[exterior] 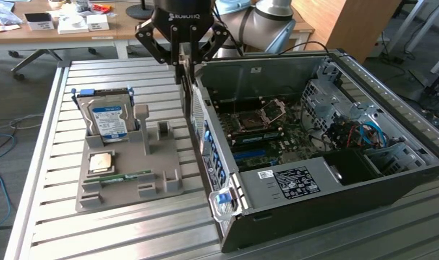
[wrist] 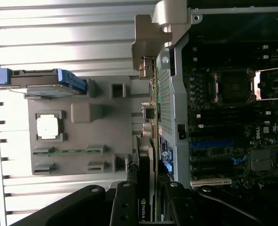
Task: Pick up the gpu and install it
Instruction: 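Pick up the gpu and move the gpu toward the slot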
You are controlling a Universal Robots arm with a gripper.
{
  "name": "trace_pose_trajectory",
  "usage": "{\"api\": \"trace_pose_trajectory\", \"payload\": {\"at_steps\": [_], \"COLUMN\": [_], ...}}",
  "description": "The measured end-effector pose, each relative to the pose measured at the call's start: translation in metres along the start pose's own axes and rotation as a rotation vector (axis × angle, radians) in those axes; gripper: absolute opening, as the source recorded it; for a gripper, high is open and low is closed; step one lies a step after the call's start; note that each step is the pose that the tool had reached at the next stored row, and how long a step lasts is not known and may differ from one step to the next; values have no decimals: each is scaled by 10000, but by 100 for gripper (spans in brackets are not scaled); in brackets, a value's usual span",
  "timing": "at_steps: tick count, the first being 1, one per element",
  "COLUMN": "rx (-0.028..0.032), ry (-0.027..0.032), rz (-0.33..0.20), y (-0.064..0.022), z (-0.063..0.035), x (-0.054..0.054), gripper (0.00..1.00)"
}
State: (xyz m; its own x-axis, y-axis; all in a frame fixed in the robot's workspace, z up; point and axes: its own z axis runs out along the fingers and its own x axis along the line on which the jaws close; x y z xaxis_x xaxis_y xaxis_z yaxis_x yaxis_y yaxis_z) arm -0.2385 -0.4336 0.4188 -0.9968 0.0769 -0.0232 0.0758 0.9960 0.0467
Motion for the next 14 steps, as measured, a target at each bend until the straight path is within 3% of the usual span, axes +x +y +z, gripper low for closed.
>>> {"api": "trace_pose_trajectory", "payload": {"at_steps": [14], "rx": [-8], "ry": [0], "rz": [1], "y": [25], "z": [-4], "x": [-316], "gripper": [27]}}
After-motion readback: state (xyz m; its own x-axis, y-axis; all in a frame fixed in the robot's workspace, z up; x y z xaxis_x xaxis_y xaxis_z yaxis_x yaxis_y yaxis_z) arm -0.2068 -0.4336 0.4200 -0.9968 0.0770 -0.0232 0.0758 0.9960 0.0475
